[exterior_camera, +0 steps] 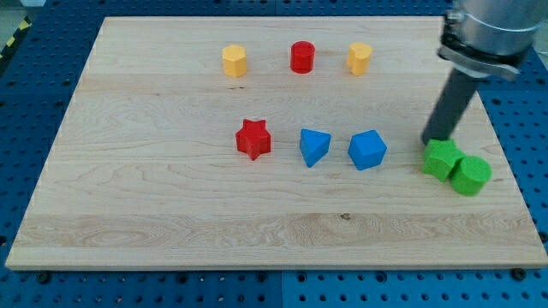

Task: Bring the green blocks toward the right bottom corner

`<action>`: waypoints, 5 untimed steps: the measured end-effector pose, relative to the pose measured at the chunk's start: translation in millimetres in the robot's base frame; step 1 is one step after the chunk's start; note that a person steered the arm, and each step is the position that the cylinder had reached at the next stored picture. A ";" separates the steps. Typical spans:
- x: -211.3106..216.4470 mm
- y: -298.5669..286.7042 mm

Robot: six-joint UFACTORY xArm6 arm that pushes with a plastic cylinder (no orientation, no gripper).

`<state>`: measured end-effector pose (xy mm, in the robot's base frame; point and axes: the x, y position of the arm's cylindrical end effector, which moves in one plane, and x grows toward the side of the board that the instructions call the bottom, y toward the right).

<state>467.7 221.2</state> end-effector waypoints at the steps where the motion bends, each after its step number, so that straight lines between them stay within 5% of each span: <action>1: 7.1 23.5; 5: 10.0 -11.4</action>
<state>477.7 209.8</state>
